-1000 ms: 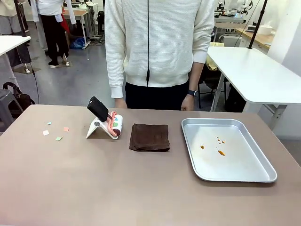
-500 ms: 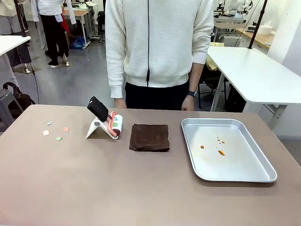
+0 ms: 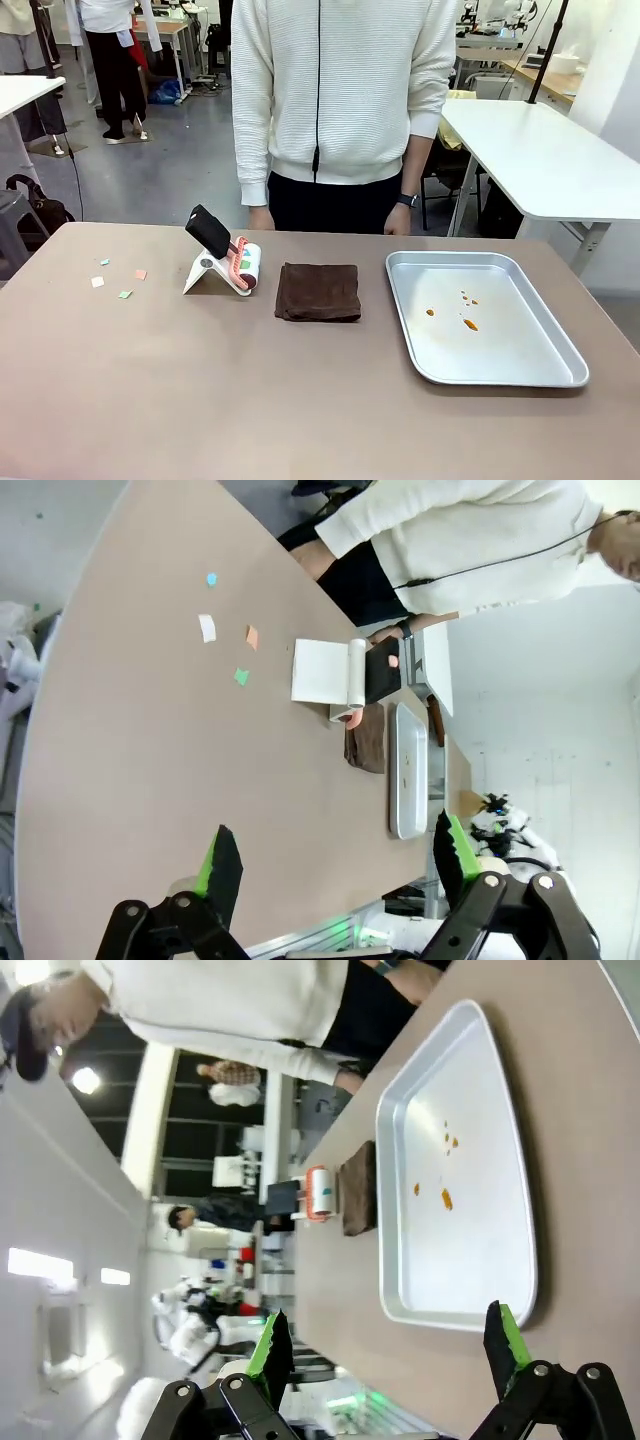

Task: Clean the surface of the table.
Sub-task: Hold the Lint Roller with your left hand and the towel with your right hand.

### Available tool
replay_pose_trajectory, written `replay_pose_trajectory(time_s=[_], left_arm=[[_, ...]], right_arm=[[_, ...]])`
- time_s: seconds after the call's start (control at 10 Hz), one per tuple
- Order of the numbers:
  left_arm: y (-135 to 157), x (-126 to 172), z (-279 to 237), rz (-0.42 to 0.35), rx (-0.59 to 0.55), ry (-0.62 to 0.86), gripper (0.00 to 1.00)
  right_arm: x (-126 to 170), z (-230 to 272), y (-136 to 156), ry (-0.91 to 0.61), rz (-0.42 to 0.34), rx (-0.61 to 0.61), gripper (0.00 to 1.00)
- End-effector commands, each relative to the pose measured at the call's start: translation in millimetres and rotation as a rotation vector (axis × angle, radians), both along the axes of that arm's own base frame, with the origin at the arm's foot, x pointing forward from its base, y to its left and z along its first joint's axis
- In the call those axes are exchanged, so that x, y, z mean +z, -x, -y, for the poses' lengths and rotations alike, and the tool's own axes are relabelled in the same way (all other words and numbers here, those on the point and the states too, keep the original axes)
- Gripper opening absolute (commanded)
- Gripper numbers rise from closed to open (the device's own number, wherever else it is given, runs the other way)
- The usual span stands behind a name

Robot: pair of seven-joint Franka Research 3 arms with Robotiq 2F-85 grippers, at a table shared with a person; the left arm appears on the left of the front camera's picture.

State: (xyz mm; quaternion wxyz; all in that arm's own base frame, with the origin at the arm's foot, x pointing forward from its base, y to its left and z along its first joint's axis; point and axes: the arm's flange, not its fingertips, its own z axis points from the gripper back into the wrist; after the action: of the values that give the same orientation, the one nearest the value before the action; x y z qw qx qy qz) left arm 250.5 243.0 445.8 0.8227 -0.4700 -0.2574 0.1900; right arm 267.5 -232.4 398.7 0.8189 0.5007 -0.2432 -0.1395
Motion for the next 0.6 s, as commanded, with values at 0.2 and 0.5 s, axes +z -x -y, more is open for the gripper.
replay_pose_trajectory(time_s=[0.2,0.5], left_arm=[[-88,68,66,0.031,-0.146,-0.181,1.0],[-157,74,164,0.0,-0.345,-0.267,1.0]], right_arm=[[53,-136,-17,0.318,0.135,0.21,1.0],[73,-243,-73,0.462,0.092,0.412,1.0]])
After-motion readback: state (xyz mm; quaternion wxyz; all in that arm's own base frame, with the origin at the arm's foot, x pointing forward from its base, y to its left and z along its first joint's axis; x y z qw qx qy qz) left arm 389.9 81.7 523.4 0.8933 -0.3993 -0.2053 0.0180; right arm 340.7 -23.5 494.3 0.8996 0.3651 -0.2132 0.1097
